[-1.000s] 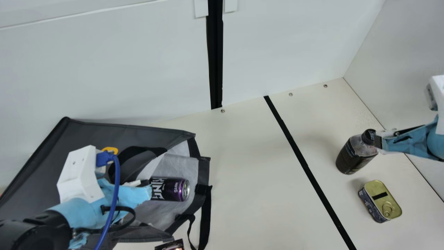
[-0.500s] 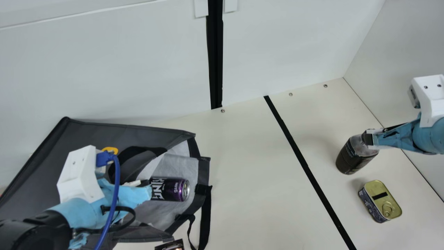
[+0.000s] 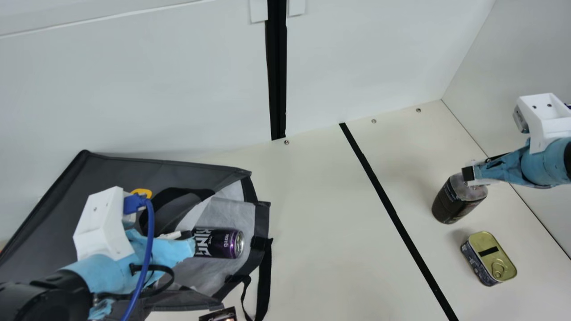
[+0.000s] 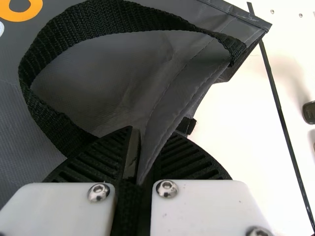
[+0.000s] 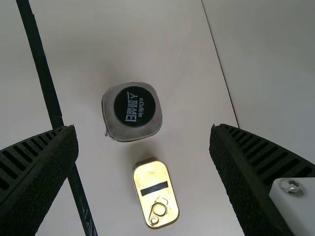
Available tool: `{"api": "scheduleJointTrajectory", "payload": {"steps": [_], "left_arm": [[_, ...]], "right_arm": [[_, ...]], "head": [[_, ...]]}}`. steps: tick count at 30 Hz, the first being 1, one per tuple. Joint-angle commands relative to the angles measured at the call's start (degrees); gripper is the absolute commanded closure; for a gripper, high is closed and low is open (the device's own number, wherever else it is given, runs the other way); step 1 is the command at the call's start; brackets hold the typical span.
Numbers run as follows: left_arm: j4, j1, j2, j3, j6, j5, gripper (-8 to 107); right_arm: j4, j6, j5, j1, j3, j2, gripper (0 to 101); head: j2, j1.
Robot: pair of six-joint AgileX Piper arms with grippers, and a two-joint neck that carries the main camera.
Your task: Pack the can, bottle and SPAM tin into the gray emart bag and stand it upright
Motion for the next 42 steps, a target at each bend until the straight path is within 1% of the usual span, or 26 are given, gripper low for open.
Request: {"api": "scheduleJointTrajectory", "payload": {"steps": [1, 22, 35, 42], "left_arm": [[0.0, 0.0, 0.0, 0.0, 0.0, 0.0, 107], [0.0, 0.0, 0.0, 0.0, 0.0, 0.0, 107], [0.0, 0.0, 0.0, 0.0, 0.0, 0.0, 107], [0.0, 0.0, 0.0, 0.0, 0.0, 0.0, 107]], "right_arm": [[-0.4, 0.0, 0.1, 0.2, -0.4, 1.0, 6], [-1.3, 1.7, 0.1, 2.6, -1.7, 8.8, 6], [-0.8, 2.3, 0.1, 3.0, -2.4, 12.0, 6], [-0.3, 2.4, -0.1, 3.1, -2.3, 13.1, 53]], "head": [[0.0, -1.3], [0.0, -1.3], [0.0, -1.3], [0.0, -1.3]]}}
